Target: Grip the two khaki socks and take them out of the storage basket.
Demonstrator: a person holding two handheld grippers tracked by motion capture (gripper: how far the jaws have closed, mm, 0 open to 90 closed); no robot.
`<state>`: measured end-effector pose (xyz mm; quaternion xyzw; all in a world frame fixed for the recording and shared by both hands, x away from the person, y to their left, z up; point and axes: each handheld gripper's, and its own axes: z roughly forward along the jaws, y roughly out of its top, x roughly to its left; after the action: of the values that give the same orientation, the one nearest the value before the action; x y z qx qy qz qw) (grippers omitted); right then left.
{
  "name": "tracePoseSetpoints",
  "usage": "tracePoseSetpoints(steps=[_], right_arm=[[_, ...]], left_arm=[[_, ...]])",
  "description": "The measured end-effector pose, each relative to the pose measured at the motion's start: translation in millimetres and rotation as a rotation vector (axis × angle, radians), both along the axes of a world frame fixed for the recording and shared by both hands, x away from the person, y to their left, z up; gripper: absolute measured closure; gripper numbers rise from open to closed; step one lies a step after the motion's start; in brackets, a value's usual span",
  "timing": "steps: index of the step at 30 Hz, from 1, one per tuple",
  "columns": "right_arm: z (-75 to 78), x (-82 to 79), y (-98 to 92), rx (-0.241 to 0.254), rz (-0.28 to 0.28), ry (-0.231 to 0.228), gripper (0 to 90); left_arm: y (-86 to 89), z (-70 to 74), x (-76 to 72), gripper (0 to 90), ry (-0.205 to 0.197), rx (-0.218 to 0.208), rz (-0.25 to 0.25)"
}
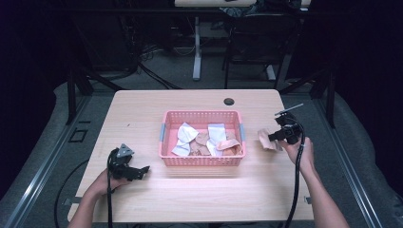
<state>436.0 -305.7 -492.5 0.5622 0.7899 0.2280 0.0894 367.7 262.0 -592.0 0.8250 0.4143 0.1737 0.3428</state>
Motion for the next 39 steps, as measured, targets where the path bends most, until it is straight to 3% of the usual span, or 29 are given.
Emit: tracePoseSetpoints(steps=[4,7,8,13,18,19,26,28,39], right_arm=[[-13.2,2.5,2.8,-0.021,0.002,0.046,82.2],[-16.5,3.8,3.3,-0.025,0.004,0.074,75.1],[-15.9,3.9,4.2,-0.024,0.006,0.072,66.5],[-7.8,0.9,7.8,-0.013,-0.005,0.031,40.7],[6.3,-3.2,13.9,0.03,0.016,-0.012,29.3],[15.1,-6.4,19.4,0.041,0.034,-0.045,25.2],[31.7,-14.1,38.7,0.059,0.103,-0.092,21.2],[36.8,-17.6,50.4,0.058,0.146,-0.112,21.4],[40.5,-26.2,89.8,0.058,0.258,-0.108,27.8]], left_arm=[[0.0,0.0,0.0,0.0,0.0,0.0,0.0],[0.0,0.0,0.0,0.0,0.0,0.0,0.0],[0.0,0.0,0.0,0.0,0.0,0.0,0.0],[0.0,0.0,0.0,0.0,0.0,0.0,0.0],[0.0,0.0,0.0,0.0,0.0,0.0,0.0],[0.0,0.0,0.0,0.0,0.0,0.001,0.0],[0.0,0.0,0.0,0.0,0.0,0.0,0.0],[-0.1,0.0,0.0,0.0,0.0,0.0,0.0],[0.0,0.0,0.0,0.0,0.0,0.0,0.0]])
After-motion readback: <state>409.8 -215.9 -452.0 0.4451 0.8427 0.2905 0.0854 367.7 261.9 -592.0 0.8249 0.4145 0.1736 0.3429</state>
